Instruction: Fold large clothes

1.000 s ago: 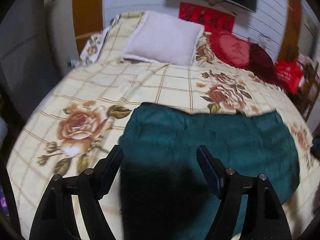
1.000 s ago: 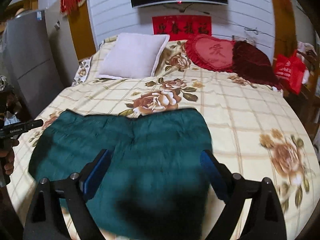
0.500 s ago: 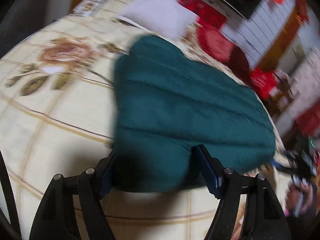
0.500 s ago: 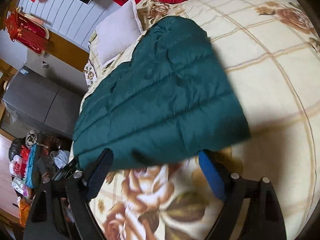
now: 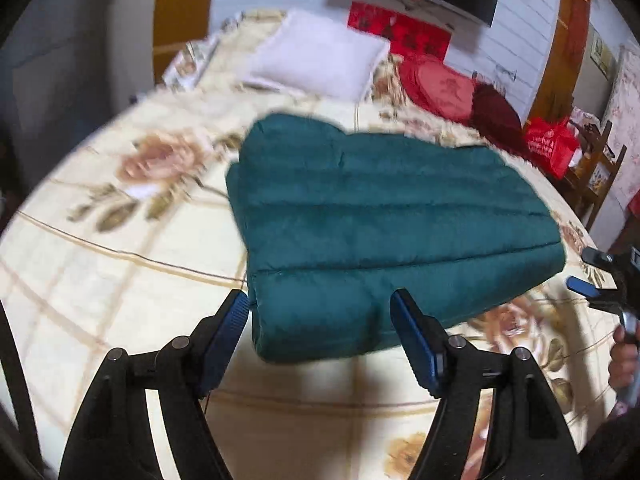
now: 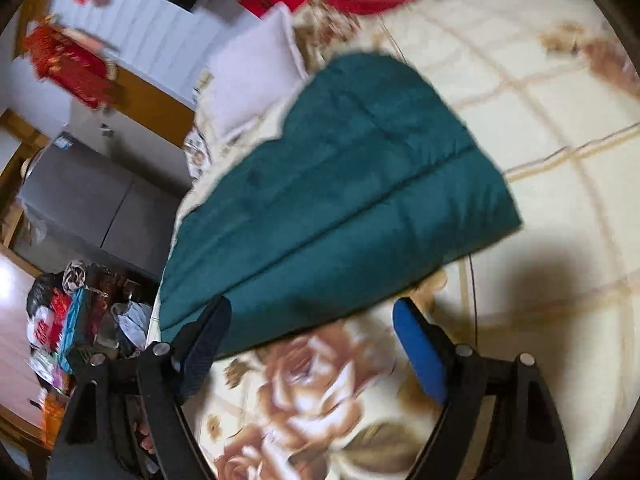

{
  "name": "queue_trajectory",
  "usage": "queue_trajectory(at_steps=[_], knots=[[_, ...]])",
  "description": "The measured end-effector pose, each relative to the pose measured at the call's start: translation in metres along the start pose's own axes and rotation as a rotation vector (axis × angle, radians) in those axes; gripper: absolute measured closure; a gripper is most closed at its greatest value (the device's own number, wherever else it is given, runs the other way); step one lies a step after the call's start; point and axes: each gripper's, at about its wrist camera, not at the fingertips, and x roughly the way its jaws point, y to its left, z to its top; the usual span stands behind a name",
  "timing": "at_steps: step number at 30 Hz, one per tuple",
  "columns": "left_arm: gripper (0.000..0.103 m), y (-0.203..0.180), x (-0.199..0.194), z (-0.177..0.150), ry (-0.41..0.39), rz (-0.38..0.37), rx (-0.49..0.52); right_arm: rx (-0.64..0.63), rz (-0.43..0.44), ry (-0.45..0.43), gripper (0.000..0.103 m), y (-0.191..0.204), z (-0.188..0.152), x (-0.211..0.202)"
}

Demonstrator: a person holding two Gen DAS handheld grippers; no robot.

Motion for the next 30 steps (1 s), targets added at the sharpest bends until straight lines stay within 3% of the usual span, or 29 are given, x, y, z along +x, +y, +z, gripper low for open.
queue_trajectory(at_steps=[2, 6, 7, 9, 12, 17, 21, 30], knots=[[0.039, -0.021, -0.025, -0.003, -0.021, 0.011, 0.023, -0.085, -0.111, -0.044, 0.001, 0.020, -0.014, -0.021], [0.033, -0.060, -0.060, -0.015, 0.004, 0.005, 0.089, -0.262, -0.305, 0.018, 0.000, 0.059, -0.054, -0.045], [0.033, -0.069, -0.067, -0.021, 0.005, 0.021, 0.103, -0.319, -0.377, 0.015, 0.000, 0.072, -0.068, -0.054], [0.033, -0.084, -0.081, -0.032, -0.010, 0.038, 0.131, -0.378, -0.437, -0.026, 0.000, 0.081, -0.087, -0.076], [0.033, -0.103, -0.107, -0.049, -0.057, 0.070, 0.180, -0.399, -0.446, -0.058, 0.000, 0.094, -0.099, -0.102], [0.033, -0.116, -0.138, -0.060, -0.122, 0.226, 0.202, -0.432, -0.453, -0.088, 0.000, 0.120, -0.126, -0.133], [0.033, -0.110, -0.157, -0.061, -0.099, 0.157, 0.132, -0.435, -0.419, -0.105, 0.000, 0.135, -0.145, -0.157], [0.033, -0.127, -0.195, -0.069, -0.126, 0.120, 0.144, -0.463, -0.399, -0.159, 0.000, 0.154, -0.160, -0.188]])
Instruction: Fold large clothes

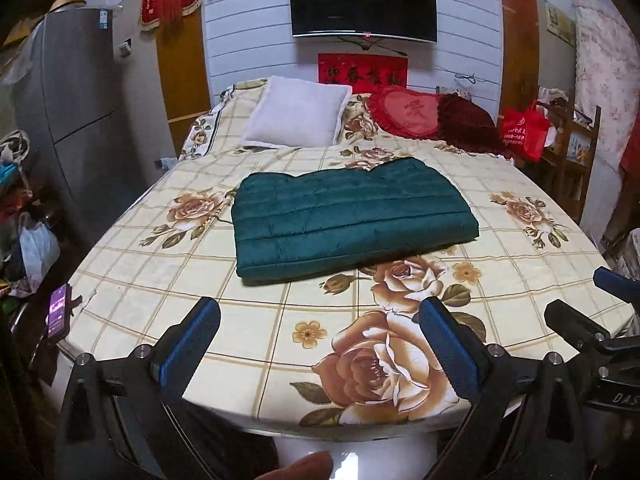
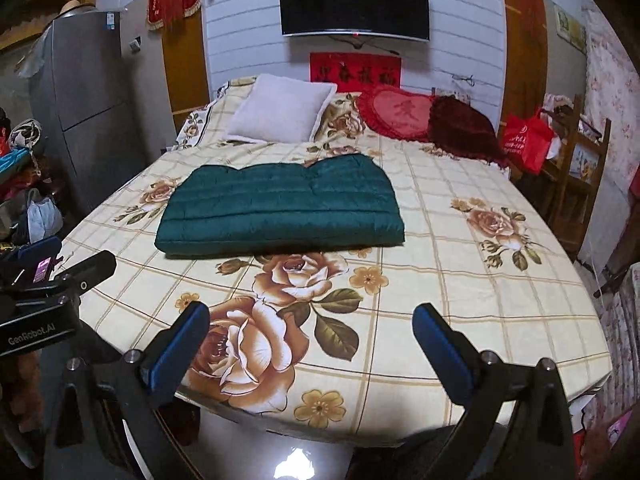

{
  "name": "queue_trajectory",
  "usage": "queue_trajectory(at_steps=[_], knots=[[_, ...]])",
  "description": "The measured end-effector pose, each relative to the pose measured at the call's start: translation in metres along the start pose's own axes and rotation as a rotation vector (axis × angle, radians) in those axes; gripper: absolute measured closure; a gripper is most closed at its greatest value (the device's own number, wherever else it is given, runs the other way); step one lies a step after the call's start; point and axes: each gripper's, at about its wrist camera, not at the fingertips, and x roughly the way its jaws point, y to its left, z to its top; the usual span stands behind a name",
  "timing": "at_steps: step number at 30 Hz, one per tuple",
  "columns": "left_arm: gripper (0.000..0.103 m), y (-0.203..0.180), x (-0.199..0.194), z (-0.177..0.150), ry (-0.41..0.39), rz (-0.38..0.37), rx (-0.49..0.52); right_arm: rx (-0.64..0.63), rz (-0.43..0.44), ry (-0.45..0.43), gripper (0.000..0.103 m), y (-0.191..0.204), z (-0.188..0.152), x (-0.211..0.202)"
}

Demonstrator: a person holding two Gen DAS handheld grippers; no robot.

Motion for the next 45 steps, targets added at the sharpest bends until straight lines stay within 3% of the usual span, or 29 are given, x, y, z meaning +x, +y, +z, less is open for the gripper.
queue_trajectory(at_steps=[45], knots=[[0.033, -0.0032, 0.0073, 0.0007, 0.037, -0.002, -0.019, -0.012, 0.001, 0.000, 0.000, 0.0037, 0.0004, 0.0006]])
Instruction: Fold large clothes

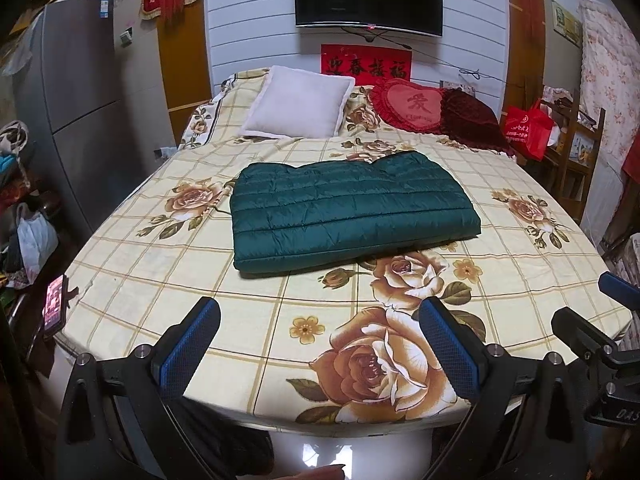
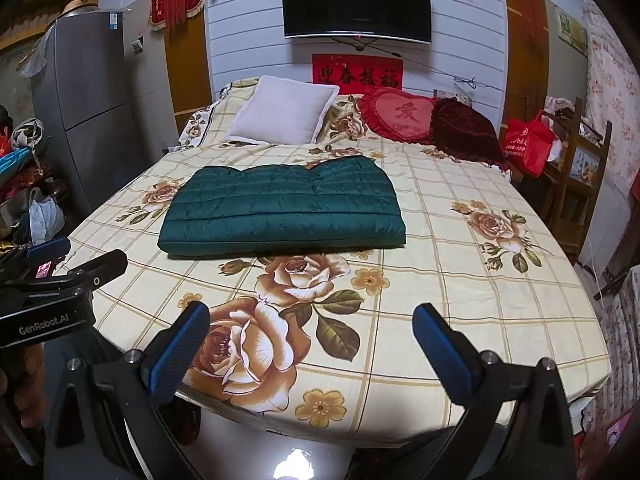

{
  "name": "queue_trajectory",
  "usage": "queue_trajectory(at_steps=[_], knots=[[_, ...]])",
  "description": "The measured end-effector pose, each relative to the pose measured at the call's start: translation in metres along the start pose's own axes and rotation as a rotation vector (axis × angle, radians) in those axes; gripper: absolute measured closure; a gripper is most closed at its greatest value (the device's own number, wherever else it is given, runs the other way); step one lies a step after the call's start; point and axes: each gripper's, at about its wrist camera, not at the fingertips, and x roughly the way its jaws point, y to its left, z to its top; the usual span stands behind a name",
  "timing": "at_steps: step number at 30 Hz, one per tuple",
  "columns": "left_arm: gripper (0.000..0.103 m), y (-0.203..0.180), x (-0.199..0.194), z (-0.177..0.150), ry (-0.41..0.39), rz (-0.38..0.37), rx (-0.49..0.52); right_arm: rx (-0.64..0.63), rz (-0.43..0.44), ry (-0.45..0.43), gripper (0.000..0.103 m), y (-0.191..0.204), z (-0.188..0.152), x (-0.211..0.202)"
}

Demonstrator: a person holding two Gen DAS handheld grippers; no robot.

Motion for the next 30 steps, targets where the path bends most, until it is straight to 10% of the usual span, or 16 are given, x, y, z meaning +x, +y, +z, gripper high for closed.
queue_trajectory(at_steps=[30], knots=[[0.033, 0.0003, 0.0025, -0.0052, -0.004, -0.029, -0.007, 0.000, 0.008, 0.005, 0.000, 0.0007, -0.0029, 0.0029]])
